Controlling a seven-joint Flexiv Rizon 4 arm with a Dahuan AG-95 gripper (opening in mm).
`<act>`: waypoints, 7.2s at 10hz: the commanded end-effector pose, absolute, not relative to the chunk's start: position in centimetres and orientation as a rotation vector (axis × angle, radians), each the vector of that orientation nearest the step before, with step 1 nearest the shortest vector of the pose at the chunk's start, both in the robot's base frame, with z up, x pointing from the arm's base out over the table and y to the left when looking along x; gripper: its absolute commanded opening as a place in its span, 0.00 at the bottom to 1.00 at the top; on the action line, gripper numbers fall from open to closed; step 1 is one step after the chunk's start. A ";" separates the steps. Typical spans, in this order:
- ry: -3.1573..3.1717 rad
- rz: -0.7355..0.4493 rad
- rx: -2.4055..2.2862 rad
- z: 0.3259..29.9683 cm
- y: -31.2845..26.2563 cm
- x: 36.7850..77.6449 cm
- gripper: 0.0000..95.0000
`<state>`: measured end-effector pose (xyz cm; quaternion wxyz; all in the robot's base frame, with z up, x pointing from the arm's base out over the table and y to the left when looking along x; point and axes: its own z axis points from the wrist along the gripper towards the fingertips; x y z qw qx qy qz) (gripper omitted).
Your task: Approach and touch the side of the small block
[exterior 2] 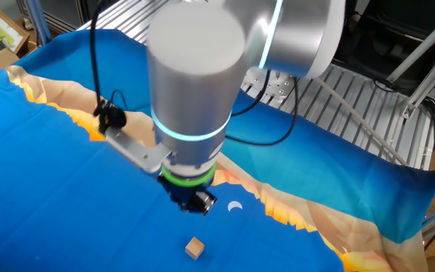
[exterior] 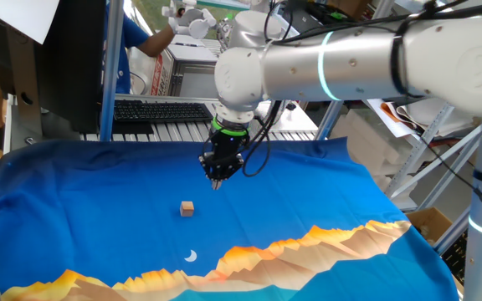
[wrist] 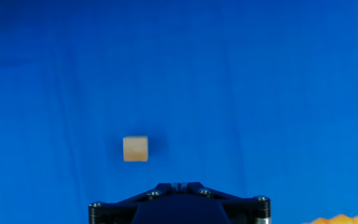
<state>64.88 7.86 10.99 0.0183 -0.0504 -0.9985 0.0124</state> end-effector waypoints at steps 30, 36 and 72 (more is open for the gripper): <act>-3.156 -0.013 0.251 9.9 7.5 65.2 0.00; -3.121 -0.011 -0.133 9.0 8.8 66.1 0.00; -3.046 -0.094 -0.424 6.9 9.8 66.6 0.00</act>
